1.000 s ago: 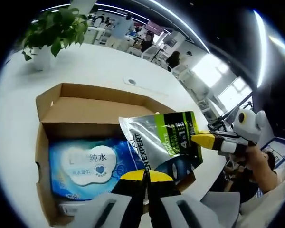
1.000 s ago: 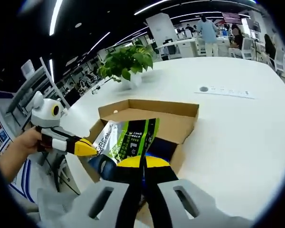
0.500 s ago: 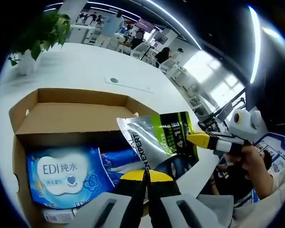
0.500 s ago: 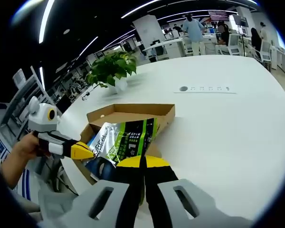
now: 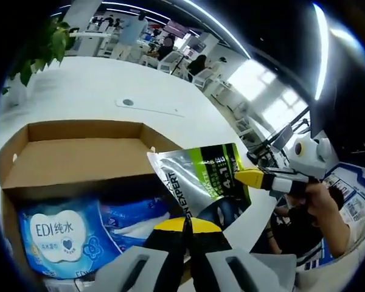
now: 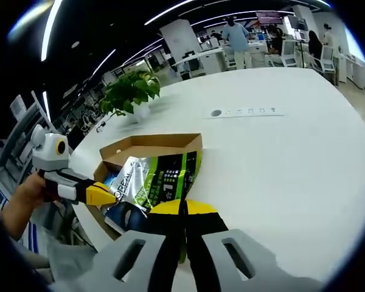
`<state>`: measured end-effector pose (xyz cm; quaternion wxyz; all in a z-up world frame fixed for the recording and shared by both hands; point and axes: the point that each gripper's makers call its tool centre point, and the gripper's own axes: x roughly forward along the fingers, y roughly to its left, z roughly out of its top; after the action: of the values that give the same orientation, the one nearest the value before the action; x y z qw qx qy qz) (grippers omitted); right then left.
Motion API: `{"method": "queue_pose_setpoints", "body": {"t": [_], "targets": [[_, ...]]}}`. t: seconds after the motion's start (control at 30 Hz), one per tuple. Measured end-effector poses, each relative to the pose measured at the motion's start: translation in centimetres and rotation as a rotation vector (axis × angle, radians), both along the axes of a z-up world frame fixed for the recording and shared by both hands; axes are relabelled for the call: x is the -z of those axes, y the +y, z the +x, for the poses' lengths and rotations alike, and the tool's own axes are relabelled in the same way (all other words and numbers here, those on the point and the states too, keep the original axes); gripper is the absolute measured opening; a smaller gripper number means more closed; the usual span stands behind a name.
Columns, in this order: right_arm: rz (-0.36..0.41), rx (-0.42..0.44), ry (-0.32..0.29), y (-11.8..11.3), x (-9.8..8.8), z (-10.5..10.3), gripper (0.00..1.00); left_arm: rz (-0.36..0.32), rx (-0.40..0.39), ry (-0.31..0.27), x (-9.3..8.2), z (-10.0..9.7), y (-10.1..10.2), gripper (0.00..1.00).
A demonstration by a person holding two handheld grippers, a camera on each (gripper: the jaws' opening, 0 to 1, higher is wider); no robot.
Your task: Operate the shoe box by opening the lid, removing the specified soft item, and placing it in the target area until the item is outside and the box remains undamaged.
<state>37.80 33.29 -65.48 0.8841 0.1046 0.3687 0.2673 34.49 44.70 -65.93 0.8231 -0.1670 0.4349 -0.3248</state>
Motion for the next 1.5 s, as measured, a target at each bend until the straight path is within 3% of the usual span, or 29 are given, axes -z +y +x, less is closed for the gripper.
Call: {"method": "queue_pose_setpoints", "body": {"t": [0.53,0.87,1.2,1.5], "targets": [[-0.020,0.073,0.001,-4.8,0.0,0.8,0.00,-0.012,0.075,0.010,0.7,1.1,-4.9,0.00],[-0.048,0.111,0.016,-7.1,1.0,1.0,0.00,-0.004,0.111,0.024,1.4,1.7,-7.1,0.00],[-0.078,0.117,0.041,-7.5,3.0,1.5,0.00,0.075,0.154,0.037,3.5,2.4,-7.7,0.00],[-0.144,0.100,0.072,-7.6,5.7,2.4,0.00,0.213,0.238,0.046,6.0,3.0,-8.2,0.00]]}}
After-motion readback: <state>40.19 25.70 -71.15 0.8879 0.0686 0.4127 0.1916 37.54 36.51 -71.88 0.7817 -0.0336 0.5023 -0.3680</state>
